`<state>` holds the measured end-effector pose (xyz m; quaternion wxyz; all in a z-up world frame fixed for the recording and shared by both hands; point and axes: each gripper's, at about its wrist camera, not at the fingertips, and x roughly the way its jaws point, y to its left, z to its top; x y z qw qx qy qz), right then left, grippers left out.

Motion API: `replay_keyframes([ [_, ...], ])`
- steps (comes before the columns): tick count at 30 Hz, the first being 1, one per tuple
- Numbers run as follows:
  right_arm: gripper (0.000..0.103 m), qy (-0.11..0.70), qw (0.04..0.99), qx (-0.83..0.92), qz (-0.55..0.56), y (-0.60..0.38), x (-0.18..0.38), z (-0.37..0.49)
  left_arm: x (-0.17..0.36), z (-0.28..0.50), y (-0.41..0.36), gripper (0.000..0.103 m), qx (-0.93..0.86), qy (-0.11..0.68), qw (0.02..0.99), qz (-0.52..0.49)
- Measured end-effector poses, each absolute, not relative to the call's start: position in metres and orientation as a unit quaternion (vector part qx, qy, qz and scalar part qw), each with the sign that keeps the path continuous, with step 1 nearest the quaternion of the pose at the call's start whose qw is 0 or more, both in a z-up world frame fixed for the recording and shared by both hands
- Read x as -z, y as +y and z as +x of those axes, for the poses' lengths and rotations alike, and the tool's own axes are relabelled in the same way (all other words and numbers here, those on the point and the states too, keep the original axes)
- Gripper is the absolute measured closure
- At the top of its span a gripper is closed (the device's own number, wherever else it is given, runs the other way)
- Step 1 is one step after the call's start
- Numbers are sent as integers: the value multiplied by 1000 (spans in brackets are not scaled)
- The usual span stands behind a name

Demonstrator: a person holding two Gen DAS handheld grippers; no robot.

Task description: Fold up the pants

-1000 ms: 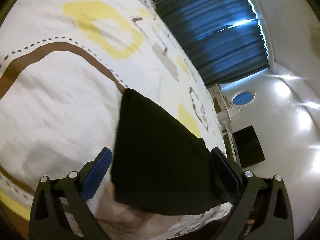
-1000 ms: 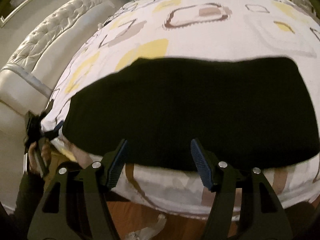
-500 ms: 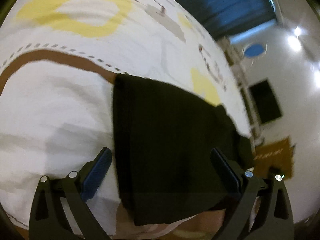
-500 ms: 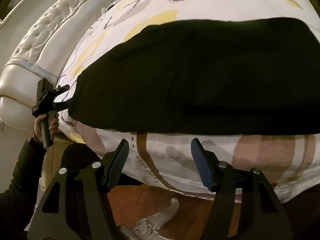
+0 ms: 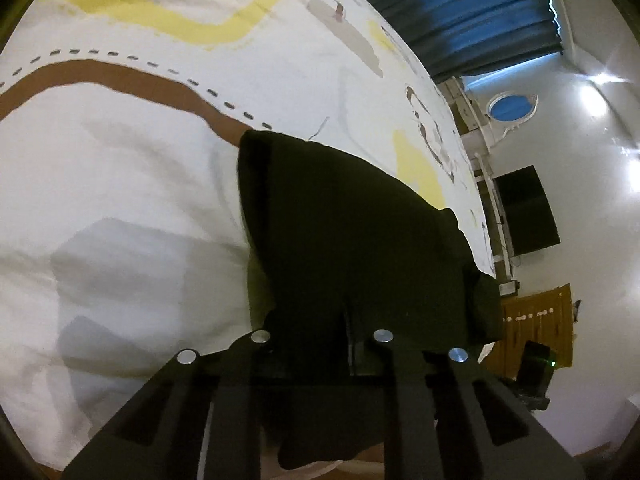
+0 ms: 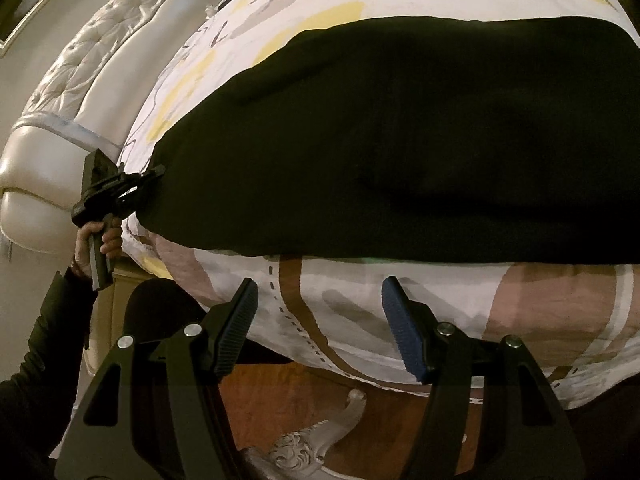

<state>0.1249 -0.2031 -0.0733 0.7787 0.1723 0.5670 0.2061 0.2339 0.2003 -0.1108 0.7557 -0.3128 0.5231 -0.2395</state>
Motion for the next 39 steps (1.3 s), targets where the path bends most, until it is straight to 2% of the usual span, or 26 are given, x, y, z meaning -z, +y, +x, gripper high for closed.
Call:
replay_keyframes([
  [8, 39, 545, 791, -197, 195, -228, 66, 122, 79, 232, 184, 90, 253, 486, 763, -342],
  [15, 39, 530, 798, -192, 214, -250, 62, 111, 31, 235, 150, 90, 293, 447, 765, -359],
  [26, 37, 526, 805, -183, 205, -268, 78, 83, -33, 231, 60, 90, 352, 427, 776, -302],
  [28, 34, 526, 801, -189, 215, -272, 81, 79, -39, 231, 35, 90, 363, 431, 773, -291],
  [30, 27, 520, 803, -190, 222, -278, 80, 74, -44, 230, 14, 89, 374, 434, 772, -274],
  [35, 13, 506, 802, -193, 254, -298, 79, 67, -48, 225, -29, 89, 391, 444, 768, -245],
  [38, 9, 494, 799, -188, 285, -312, 82, 62, -47, 224, -49, 88, 395, 450, 766, -235],
  [39, 5, 491, 798, -186, 295, -315, 83, 61, -46, 222, -57, 88, 395, 453, 766, -229],
])
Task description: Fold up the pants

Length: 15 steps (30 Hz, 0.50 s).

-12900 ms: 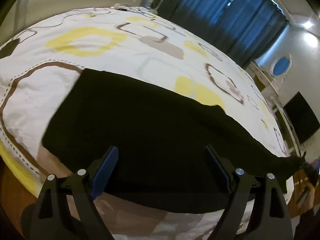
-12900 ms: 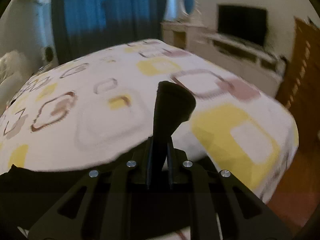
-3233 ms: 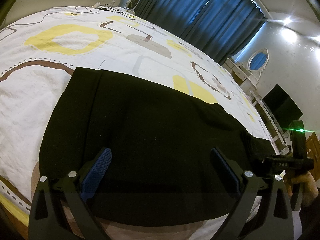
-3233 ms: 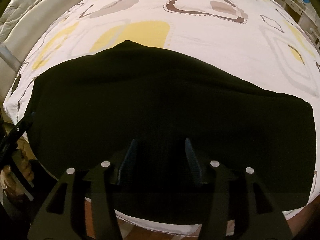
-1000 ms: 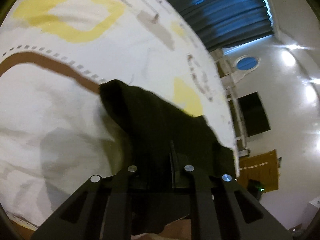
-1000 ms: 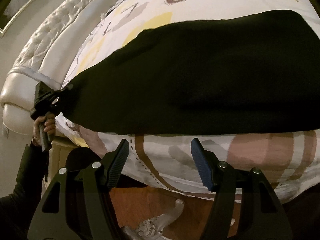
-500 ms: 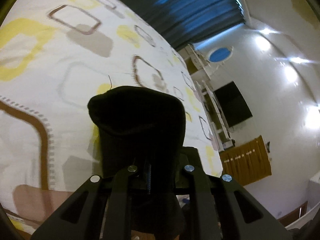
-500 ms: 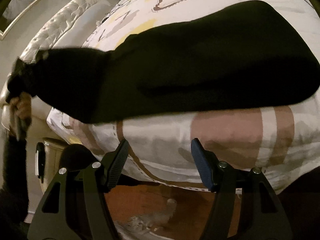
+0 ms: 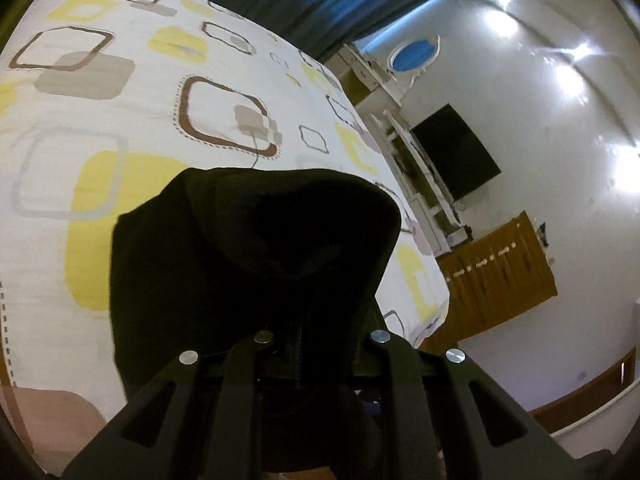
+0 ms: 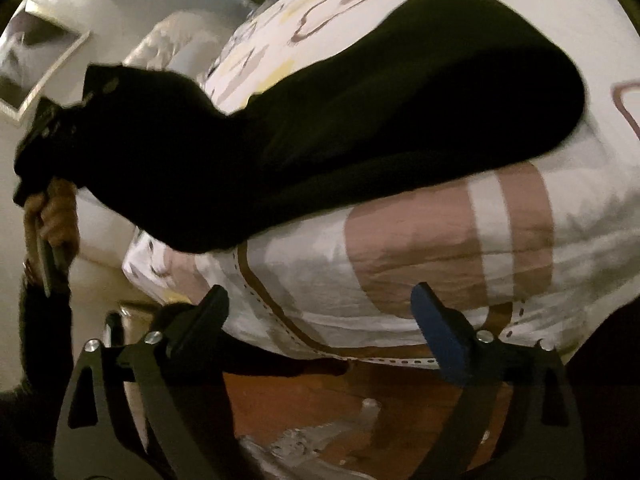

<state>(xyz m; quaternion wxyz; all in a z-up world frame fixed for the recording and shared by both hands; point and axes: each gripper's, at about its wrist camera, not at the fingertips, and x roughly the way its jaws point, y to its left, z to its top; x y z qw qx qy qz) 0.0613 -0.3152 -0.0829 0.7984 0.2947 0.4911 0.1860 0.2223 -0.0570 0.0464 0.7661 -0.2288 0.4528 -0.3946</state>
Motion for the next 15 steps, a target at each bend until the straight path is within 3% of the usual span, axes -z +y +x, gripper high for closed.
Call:
replay_keyframes([
  [7, 2, 475, 765, -155, 405, -354, 104, 49, -43, 215, -94, 88, 389, 472, 770, -184],
  [15, 2, 492, 752, -133, 417, -358, 127, 45, -47, 213, -133, 88, 403, 478, 764, -159],
])
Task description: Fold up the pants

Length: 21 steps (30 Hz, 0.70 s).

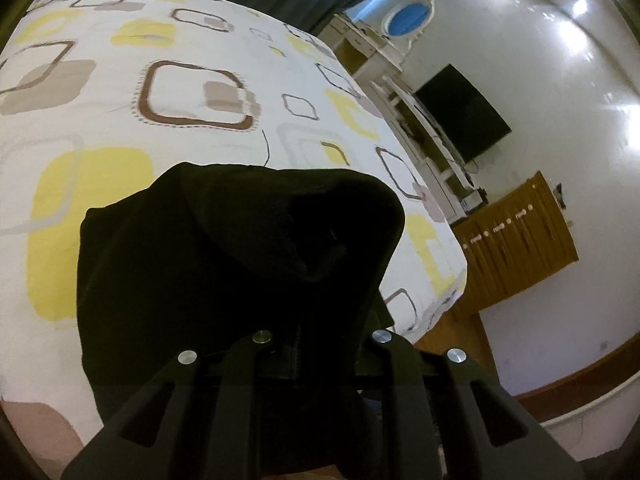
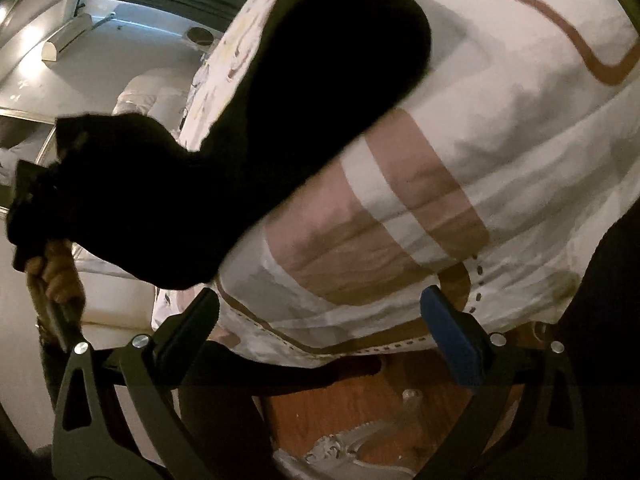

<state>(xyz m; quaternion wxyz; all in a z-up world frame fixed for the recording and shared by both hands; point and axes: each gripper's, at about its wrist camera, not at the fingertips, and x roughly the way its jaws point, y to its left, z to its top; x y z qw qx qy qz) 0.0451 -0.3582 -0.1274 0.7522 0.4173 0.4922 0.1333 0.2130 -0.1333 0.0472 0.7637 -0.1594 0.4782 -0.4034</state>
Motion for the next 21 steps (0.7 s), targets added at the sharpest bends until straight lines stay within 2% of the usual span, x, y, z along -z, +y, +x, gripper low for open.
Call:
replay_keyframes([
  [7, 2, 515, 751, -149, 387, -335, 136, 49, -38, 211, -182, 87, 415, 495, 751, -136],
  [21, 2, 504, 735, -159, 425, -352, 150, 47, -15, 205, -266, 86, 409, 525, 742, -81],
])
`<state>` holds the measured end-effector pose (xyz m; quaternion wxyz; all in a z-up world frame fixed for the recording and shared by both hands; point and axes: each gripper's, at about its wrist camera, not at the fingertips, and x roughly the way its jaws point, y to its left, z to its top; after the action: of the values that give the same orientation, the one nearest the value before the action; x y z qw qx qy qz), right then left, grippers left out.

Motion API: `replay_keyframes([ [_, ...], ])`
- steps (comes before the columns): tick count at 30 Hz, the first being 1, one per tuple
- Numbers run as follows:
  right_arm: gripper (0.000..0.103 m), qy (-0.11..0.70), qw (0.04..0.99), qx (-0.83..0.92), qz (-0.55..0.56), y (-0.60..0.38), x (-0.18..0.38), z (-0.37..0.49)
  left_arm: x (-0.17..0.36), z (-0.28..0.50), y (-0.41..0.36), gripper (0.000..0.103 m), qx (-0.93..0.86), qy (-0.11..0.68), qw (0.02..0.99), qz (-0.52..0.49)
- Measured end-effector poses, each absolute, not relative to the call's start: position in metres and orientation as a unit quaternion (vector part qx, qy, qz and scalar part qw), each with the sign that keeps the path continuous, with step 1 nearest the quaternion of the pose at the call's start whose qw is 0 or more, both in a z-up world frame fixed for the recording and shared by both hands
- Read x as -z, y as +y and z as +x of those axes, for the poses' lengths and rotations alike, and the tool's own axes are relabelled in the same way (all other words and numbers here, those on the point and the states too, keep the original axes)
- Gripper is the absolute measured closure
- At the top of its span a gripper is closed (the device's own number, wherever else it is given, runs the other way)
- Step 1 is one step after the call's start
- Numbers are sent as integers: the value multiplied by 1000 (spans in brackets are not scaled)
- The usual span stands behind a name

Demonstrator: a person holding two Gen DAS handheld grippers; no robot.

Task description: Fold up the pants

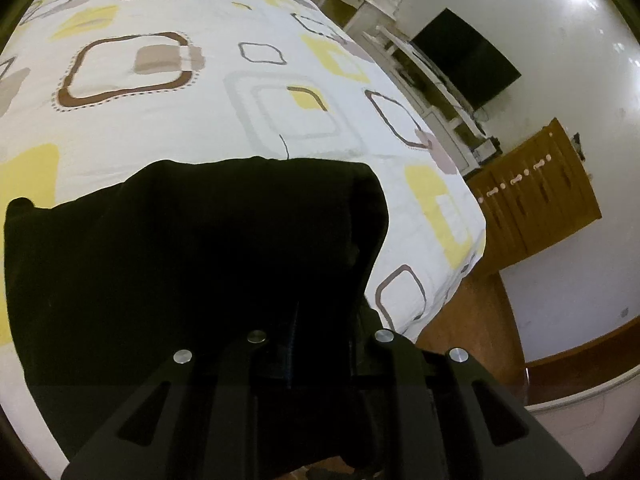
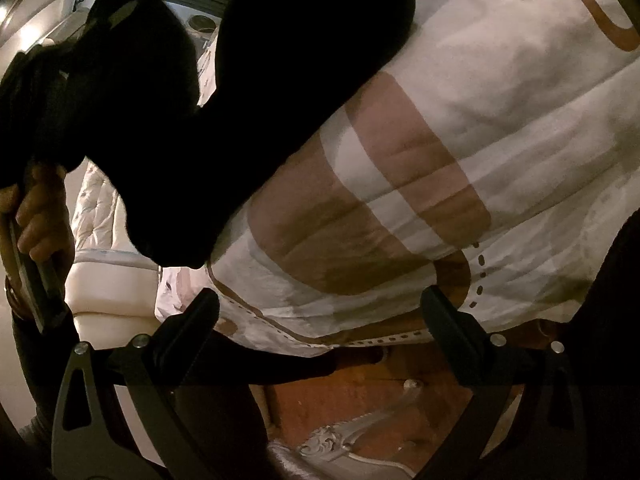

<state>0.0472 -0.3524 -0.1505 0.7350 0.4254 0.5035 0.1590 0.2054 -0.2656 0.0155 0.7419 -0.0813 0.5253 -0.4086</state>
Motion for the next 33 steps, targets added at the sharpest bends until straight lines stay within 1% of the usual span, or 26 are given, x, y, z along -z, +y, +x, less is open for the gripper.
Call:
replay_keyframes([
  [5, 2, 498, 732, -163, 435, -355, 152, 47, -7, 204, -295, 86, 403, 538, 738, -59],
  [12, 2, 492, 732, -165, 442, -359, 152, 47, 17, 208, -313, 84, 366, 563, 740, -40],
  [14, 2, 489, 733, -165, 443, -360, 150, 47, 19, 208, -315, 75, 361, 563, 743, -36],
  [15, 2, 488, 734, -166, 443, -362, 149, 47, 18, 207, -317, 72, 361, 562, 744, -37],
  [17, 2, 485, 735, -168, 443, -364, 147, 48, 14, 206, -318, 59, 361, 555, 749, -41],
  [18, 2, 485, 736, -167, 442, -366, 146, 48, 10, 205, -320, 56, 362, 549, 752, -41],
  [20, 2, 482, 737, -165, 444, -368, 143, 47, 1, 202, -322, 46, 369, 534, 759, -41],
  [21, 2, 477, 740, -165, 444, -370, 140, 46, -8, 199, -322, 44, 375, 521, 766, -38],
  [23, 2, 465, 749, -165, 442, -373, 133, 43, -22, 193, -319, 32, 382, 494, 781, -27],
  [26, 2, 446, 768, -165, 429, -383, 115, 37, -37, 186, -301, 31, 373, 452, 810, -3],
  [28, 2, 432, 784, -162, 415, -396, 99, 33, -39, 188, -276, 30, 358, 434, 826, -2],
  [30, 2, 421, 795, -155, 408, -410, 85, 34, -34, 193, -249, 29, 341, 429, 836, -9],
  [33, 2, 391, 810, -149, 410, -436, 60, 45, -17, 207, -205, 28, 297, 444, 845, -31],
])
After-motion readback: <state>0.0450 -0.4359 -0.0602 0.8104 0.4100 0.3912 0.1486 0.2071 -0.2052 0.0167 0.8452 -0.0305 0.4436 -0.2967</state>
